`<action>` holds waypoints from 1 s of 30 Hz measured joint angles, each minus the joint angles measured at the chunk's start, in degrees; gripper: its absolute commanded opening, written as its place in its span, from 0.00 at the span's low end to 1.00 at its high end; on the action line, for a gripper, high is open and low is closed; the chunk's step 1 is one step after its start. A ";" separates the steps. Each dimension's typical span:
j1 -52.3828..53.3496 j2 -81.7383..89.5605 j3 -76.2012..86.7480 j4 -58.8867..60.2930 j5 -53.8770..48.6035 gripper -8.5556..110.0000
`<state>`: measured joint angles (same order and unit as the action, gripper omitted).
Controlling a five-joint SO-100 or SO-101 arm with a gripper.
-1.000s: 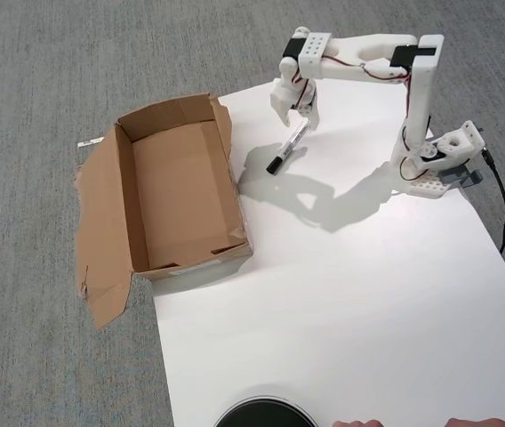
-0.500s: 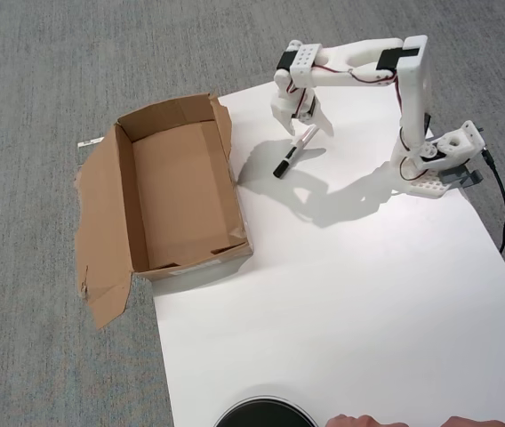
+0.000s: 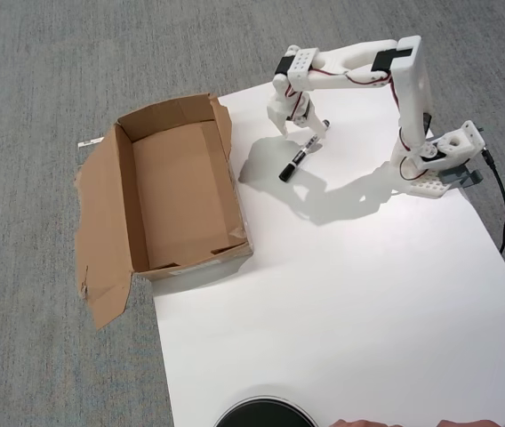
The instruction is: Grasp a pen and put it in the box.
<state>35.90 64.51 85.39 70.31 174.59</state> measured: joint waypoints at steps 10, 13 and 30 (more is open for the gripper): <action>-0.18 -0.26 -0.09 0.18 0.00 0.37; -0.18 -0.26 -0.09 0.35 0.00 0.37; -0.26 0.26 1.41 1.49 0.00 0.31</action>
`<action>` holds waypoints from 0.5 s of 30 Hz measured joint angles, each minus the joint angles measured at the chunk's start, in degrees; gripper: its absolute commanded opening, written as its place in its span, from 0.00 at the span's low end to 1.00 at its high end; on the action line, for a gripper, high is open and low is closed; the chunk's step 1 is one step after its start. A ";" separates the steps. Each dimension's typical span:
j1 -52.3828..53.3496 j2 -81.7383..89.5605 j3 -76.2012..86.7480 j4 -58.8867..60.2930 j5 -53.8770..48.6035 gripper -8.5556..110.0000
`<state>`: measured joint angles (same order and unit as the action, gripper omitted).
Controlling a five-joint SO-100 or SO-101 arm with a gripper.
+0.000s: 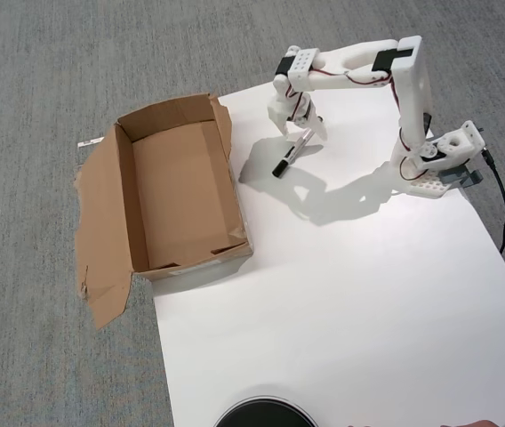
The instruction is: Grasp a pen and put it in the box.
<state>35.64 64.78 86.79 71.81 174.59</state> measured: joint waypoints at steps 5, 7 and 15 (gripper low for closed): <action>-0.09 0.18 0.53 -0.09 0.00 0.12; -0.09 0.53 1.67 -0.09 0.00 0.06; -0.09 0.62 2.29 0.18 -5.45 0.09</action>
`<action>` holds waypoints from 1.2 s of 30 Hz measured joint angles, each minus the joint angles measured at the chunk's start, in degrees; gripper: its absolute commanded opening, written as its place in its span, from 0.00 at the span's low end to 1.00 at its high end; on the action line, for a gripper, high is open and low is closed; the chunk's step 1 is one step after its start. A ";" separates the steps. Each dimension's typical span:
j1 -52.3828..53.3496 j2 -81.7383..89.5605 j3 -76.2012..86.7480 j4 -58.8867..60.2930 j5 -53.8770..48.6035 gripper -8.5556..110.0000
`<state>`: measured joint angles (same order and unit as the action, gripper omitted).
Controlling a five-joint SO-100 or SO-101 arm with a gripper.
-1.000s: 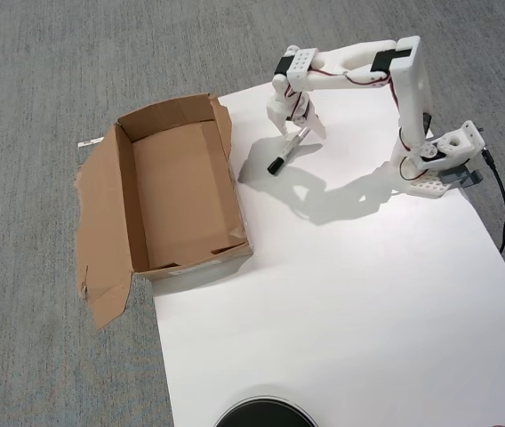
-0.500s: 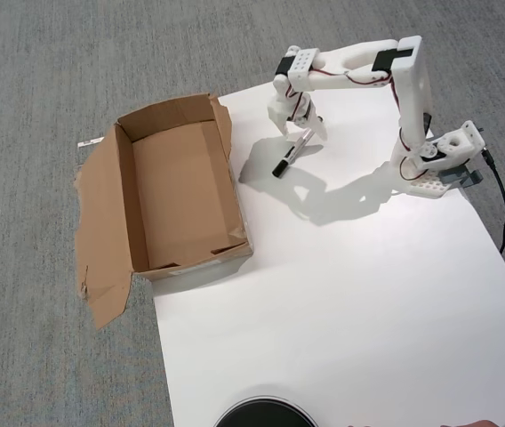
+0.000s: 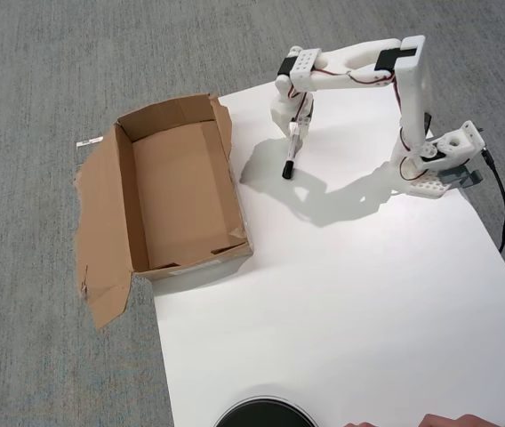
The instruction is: Grasp a pen and put it in the box.
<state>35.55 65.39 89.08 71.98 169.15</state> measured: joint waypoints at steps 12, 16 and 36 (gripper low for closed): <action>1.23 0.00 0.00 0.00 -10.37 0.09; 1.23 1.93 0.00 -0.18 -10.72 0.09; -0.88 40.78 0.44 0.44 -10.55 0.09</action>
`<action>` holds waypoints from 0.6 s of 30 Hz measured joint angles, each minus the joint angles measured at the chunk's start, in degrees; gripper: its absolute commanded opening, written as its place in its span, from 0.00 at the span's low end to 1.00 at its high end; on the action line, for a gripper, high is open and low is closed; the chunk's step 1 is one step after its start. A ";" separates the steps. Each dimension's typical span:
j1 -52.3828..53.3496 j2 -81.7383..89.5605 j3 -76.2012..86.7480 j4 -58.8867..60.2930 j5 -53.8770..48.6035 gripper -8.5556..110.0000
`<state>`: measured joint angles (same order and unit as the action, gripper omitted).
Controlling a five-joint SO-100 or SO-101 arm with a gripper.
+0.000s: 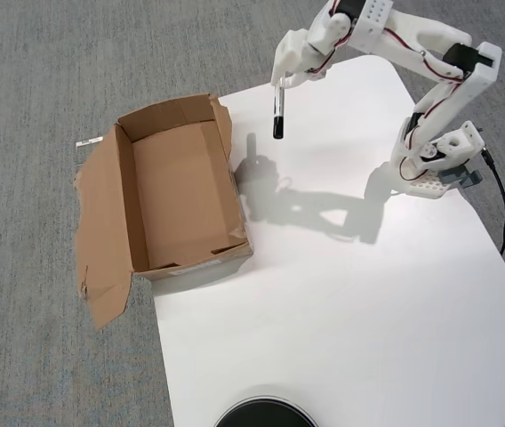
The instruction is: Grasp a pen and put it in the box.
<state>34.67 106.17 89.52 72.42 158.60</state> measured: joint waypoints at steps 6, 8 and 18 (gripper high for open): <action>-3.60 4.66 0.00 0.00 0.00 0.09; -7.29 6.33 0.00 0.00 -0.18 0.09; -18.02 8.70 -10.90 0.00 -0.35 0.09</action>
<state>16.66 114.87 78.62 72.42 158.25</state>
